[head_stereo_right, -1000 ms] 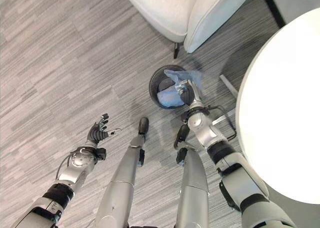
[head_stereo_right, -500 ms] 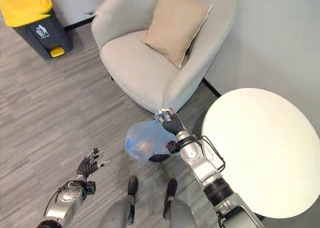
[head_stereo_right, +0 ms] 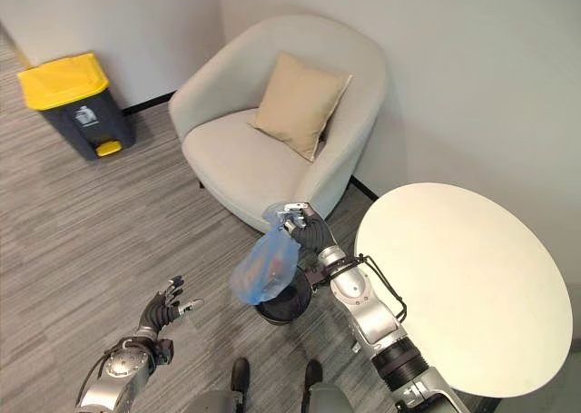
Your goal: Gather garbage on tea table into small bin, then transfer packed bag to large trash can.
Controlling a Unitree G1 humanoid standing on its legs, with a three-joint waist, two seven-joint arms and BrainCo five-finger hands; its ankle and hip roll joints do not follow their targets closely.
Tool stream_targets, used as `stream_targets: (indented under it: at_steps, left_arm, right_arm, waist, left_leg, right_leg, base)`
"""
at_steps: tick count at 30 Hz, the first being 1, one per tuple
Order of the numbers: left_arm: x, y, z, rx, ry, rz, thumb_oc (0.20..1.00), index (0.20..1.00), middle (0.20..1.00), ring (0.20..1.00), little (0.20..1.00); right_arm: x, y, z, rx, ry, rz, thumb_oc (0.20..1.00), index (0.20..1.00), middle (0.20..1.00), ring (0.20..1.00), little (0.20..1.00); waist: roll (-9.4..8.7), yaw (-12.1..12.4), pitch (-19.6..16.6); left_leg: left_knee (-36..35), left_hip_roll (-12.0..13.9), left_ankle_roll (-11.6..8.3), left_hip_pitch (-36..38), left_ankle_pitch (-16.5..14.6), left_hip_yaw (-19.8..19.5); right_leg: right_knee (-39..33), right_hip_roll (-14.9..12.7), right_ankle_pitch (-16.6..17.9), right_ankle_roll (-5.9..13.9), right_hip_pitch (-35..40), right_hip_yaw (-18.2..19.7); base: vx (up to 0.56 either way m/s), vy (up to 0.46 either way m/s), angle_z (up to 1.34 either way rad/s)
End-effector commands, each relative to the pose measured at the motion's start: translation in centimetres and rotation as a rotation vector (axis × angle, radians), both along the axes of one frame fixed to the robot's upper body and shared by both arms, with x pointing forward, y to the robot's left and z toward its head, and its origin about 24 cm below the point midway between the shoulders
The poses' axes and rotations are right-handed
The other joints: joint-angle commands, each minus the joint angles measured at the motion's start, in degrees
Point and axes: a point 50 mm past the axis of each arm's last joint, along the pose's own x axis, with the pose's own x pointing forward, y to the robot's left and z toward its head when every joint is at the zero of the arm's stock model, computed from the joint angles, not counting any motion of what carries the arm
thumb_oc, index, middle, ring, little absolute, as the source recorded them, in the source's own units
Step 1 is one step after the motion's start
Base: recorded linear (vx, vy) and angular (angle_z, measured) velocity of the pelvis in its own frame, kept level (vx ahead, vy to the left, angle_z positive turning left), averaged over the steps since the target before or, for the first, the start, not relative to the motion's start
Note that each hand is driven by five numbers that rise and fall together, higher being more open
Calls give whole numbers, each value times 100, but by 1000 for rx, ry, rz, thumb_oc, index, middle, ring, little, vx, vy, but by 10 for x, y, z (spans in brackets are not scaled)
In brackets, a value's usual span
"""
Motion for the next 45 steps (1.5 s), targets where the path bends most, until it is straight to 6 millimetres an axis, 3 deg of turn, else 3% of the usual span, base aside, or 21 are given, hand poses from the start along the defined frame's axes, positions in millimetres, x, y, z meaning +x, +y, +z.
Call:
stream_targets:
  at_steps: [1,5,7,11,12,17,24,30,37,45]
  left_arm:
    - [6,7,15,41,-79,-21,1000,1000,1000,1000,1000]
    - [10,3,24,20,-125,-38,1000,1000,1000,1000,1000]
    - [14,-1,28,11,-147,-50,1000,1000,1000,1000,1000]
    - [28,-15,47,3,-232,-139,1000,1000,1000,1000,1000]
    - [33,-25,58,12,-280,-217,1000,1000,1000,1000,1000]
    - [37,-43,70,46,-331,-337,1000,1000,1000,1000,1000]
    - [50,-71,97,84,-451,-489,1000,1000,1000,1000,1000]
    - [72,-97,120,194,-554,-570,1000,1000,1000,1000,1000]
    - [73,-121,97,149,-454,-606,1000,1000,1000,1000,1000]
    - [63,-118,67,206,-334,-596,1000,1000,1000,1000,1000]
  right_arm:
    - [-2,-1,45,103,-215,1,200,200,200,200,200]
    - [-1,-14,48,93,-228,-25,200,200,200,200,200]
    - [0,-17,51,94,-234,-36,200,200,200,200,200]
    - [3,-23,55,59,-244,-33,200,200,200,200,200]
    - [2,-23,56,35,-251,-12,200,200,200,200,200]
    - [-4,-19,53,57,-233,29,200,200,200,200,200]
    - [-8,0,55,83,-227,134,200,200,200,200,200]
    - [-7,33,66,127,-238,251,200,200,200,200,200]
    - [-9,68,90,202,-289,354,200,200,200,200,200]
    - [-11,82,116,245,-366,397,200,200,200,200,200]
  waist:
    - [-198,104,-115]
    - [-78,185,-72]
    - [-30,164,-8]
    - [-104,-24,62]
    - [-139,-182,-26]
    - [-89,-316,-250]
    - [-188,-380,-486]
    - [-254,-448,-711]
    - [-284,-420,-782]
    - [-415,-271,-791]
  left_leg:
    - [76,-250,-56,-156,-318,212]
    - [-102,-231,-378,-545,146,25]
    - [-43,-245,-456,-702,210,-19]
    - [583,-233,-346,-599,-396,240]
    - [677,-107,-367,-132,-819,269]
    - [13,6,-391,284,-721,313]
    - [-439,-9,-356,741,-704,446]
    - [-678,-32,-294,1079,-711,570]
    - [-698,-46,-253,1202,-759,614]
    - [-694,-51,-214,1232,-791,623]
  right_leg:
    - [-985,242,223,-117,691,-37]
    - [-1588,486,193,-296,752,-119]
    - [-1601,486,246,-313,708,-202]
    - [-1687,171,515,-289,451,-606]
    - [-1786,61,568,-281,443,-803]
    - [-1920,112,636,-233,538,-913]
    - [-2068,114,757,-151,734,-811]
    - [-2142,94,811,-92,928,-677]
    - [-2211,66,856,-83,1052,-631]
    - [-2230,50,883,-63,1092,-613]
  base:
    - [-119,-202,14]
    - [-170,-173,22]
    - [-211,-60,93]
    - [-229,-7,86]
    - [-112,21,68]
    - [4,49,43]
    - [15,67,-8]
    - [41,46,-20]
    - [26,35,-2]
    - [1,17,-3]
